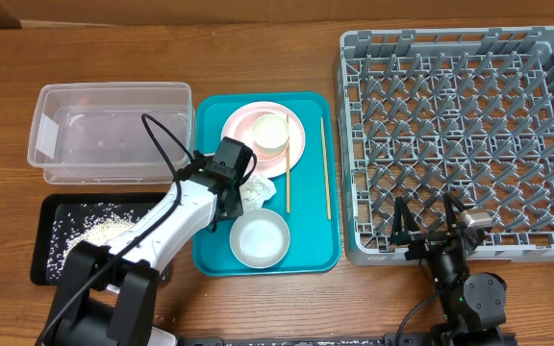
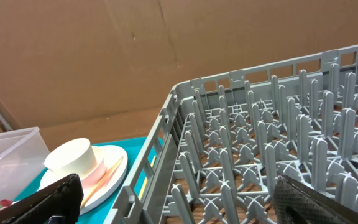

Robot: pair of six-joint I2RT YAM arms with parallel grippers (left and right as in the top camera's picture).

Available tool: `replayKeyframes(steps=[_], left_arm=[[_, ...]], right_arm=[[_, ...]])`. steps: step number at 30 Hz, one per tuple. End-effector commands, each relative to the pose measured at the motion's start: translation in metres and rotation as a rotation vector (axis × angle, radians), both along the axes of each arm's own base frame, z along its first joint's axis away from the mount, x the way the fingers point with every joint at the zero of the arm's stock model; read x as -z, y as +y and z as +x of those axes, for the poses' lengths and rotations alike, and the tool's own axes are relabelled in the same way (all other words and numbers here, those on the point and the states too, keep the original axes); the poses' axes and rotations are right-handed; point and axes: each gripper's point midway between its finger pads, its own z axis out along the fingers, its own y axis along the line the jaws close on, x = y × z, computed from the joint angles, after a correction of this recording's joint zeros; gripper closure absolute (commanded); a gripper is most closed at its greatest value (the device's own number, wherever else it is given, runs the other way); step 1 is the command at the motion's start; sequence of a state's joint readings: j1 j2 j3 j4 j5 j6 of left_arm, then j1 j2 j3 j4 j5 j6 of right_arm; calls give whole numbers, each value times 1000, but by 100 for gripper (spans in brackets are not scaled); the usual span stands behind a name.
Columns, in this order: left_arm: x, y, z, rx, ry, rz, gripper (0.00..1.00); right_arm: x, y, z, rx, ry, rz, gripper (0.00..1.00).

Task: Sort waste into correct bins and load items into the dishwasher
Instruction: 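Grasp the red candy wrapper on the teal tray with the left gripper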

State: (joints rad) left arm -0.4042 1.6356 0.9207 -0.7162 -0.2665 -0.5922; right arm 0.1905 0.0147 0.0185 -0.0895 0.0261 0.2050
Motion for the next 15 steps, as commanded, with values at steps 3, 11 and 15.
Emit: replayKeyframes(steps=[3, 11, 15], left_arm=[[5, 3, -3, 14, 13, 22, 71], [4, 2, -2, 14, 12, 18, 96], [-12, 1, 5, 17, 11, 28, 96]], right_arm=[[1, -1, 0, 4, -10, -2, 0], [0, -1, 0, 4, -10, -2, 0], [0, -1, 0, 4, -10, -2, 0]])
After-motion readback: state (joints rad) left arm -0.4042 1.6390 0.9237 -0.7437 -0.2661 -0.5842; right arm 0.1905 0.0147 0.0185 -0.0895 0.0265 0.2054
